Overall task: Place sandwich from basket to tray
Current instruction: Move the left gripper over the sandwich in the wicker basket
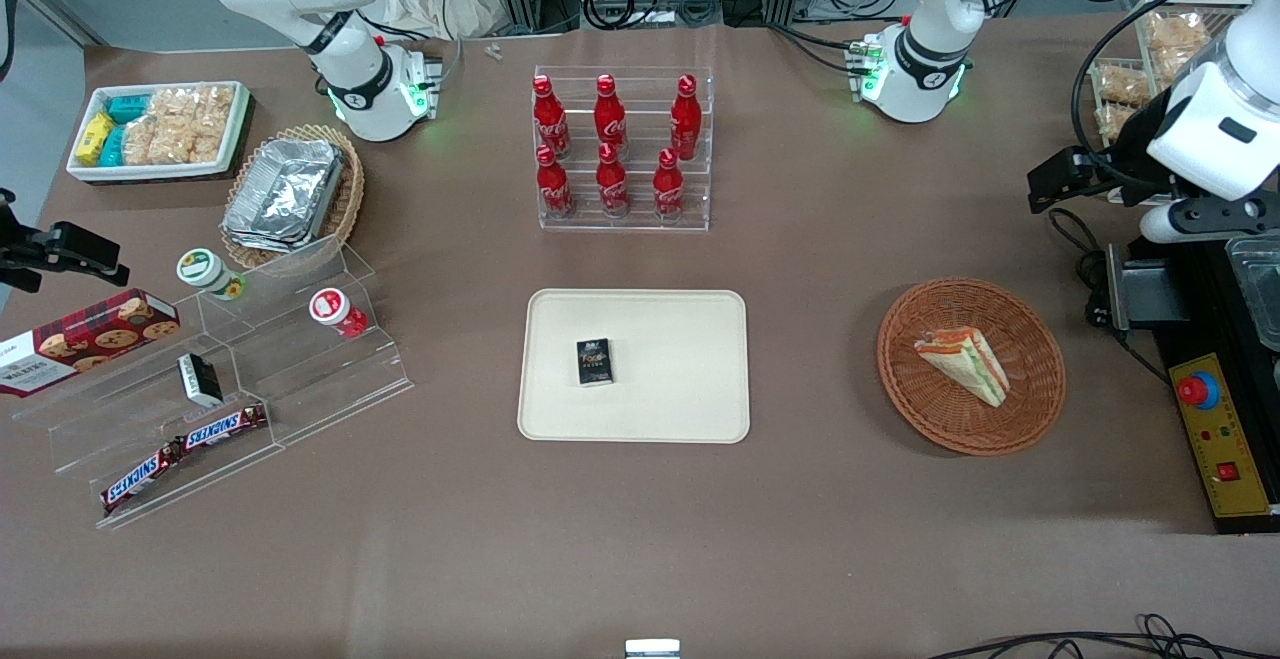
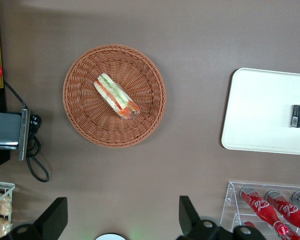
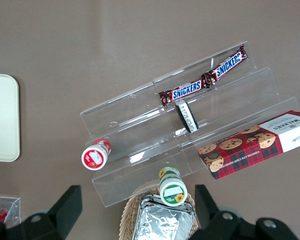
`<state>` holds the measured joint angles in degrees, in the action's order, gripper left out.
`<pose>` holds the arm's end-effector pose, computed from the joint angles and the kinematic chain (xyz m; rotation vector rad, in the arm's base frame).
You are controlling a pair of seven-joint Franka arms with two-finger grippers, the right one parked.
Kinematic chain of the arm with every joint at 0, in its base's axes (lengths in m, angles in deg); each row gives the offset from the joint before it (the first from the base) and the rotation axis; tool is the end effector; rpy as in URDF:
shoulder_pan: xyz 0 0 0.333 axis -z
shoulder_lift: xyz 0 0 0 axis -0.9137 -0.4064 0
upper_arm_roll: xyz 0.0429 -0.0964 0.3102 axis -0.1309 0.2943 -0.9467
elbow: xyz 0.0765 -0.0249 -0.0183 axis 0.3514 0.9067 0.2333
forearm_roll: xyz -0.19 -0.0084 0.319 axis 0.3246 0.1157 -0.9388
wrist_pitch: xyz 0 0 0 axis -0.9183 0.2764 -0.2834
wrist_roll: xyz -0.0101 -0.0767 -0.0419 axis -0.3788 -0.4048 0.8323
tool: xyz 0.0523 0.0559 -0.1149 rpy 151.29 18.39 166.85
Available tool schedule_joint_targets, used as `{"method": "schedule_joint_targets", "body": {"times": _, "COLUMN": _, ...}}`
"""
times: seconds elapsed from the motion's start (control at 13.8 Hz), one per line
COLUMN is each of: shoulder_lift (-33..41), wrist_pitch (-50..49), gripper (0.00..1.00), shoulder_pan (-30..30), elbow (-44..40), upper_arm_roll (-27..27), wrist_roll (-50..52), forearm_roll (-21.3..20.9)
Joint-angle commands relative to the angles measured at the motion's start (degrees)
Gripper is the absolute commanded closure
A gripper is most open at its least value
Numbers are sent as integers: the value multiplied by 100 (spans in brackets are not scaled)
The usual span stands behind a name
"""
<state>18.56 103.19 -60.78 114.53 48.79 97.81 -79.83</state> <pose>0.5197 -0.0751 0.6254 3.1048 0.1075 -0.0433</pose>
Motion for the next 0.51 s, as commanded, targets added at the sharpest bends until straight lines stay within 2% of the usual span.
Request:
{"method": "schedule_joint_targets", "body": {"times": 0.0, "shoulder_lift": -30, "wrist_pitch": -47, "gripper": 0, "shoulder_pan": 82, "elbow": -78, "upper_arm_roll": -63, "wrist_roll": -59, "forearm_roll": 15}}
{"method": "schedule_joint_targets", "body": {"times": 0.43, "shoulder_lift": -161, "wrist_pitch": 6, "gripper": 0, "shoulder_pan": 56, "elbow": -8, "upper_arm_roll": -72, "wrist_roll": 414, "forearm_roll": 41}}
